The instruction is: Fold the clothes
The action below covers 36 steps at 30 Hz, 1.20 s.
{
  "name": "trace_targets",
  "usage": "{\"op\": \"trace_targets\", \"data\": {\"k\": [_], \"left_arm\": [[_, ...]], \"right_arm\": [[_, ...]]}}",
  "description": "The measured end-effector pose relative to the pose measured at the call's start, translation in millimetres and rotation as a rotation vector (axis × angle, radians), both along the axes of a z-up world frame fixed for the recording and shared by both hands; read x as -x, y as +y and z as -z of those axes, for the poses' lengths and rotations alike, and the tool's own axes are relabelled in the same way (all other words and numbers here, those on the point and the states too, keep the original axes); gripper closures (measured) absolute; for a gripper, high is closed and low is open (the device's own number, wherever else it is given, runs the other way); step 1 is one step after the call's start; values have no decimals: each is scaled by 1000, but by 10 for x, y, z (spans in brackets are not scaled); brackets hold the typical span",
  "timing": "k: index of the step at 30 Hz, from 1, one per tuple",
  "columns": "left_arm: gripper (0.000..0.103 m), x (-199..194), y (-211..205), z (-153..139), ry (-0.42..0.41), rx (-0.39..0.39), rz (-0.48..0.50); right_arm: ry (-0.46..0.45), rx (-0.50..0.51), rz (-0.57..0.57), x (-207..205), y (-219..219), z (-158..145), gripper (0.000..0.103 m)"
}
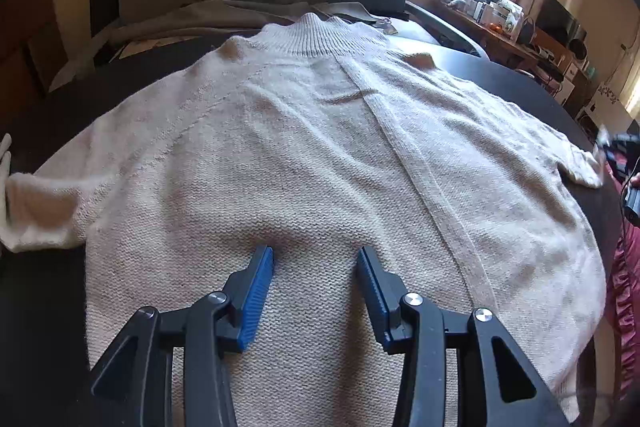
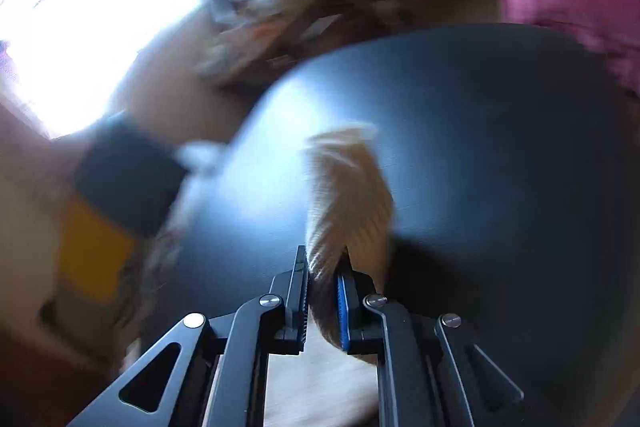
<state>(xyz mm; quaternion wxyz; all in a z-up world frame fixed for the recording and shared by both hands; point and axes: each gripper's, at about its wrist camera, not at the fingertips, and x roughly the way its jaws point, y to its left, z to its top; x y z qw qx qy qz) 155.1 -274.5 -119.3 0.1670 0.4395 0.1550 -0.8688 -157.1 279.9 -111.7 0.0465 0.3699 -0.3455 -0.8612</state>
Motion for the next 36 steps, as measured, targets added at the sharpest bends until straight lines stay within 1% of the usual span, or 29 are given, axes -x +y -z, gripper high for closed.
{"op": "trace_targets", "data": {"k": [2, 4, 6, 12, 13, 14, 17, 20, 22, 24, 27, 31, 34, 35, 36], "left_arm": [[59, -13, -37, -11, 7, -27, -4], [59, -26, -112, -31, 17, -91, -18], [59, -39, -204, -52, 32, -175, -36], [59, 37, -455, -181, 149, -433, -59], [59, 92, -464, -204, 163, -469, -49], [59, 161, -463, -227, 175, -502, -34], [59, 426, -436, -232, 199, -612, 11], [58, 778, -415, -170, 177, -692, 27], [58, 1025, -404, -112, 153, -740, 33], [55, 1257, -379, -24, 111, -805, 33], [50, 1511, -401, 85, 88, -886, -1], [48, 1674, -451, 153, 78, -937, -51], [47, 1756, -420, 204, 31, -931, -38], [49, 1772, -396, 217, 14, -924, -27], [50, 1787, -373, 229, -2, -918, -17]], "right_arm": [[50, 33, -151, -20, -515, -149, 91], [92, 61, -296, -63, -1032, -270, 91], [86, 61, -411, -229, -1562, -234, 91], [66, 62, -754, -725, -3151, -125, 91], [60, 53, -801, -809, -3378, -91, 91], [48, 26, -823, -890, -3501, -19, 91], [11, -44, -857, -1093, -3765, 195, 91], [-4, -114, -862, -1196, -3832, 331, 91], [15, -141, -865, -1192, -3851, 348, 91], [42, -169, -872, -1191, -3915, 345, 90], [85, -218, -897, -1249, -3951, 311, 90], [122, -237, -918, -1300, -3937, 301, 85], [153, -273, -942, -1346, -4020, 283, 74], [159, -280, -951, -1355, -4053, 275, 67], [165, -286, -959, -1358, -4080, 279, 63]]}}
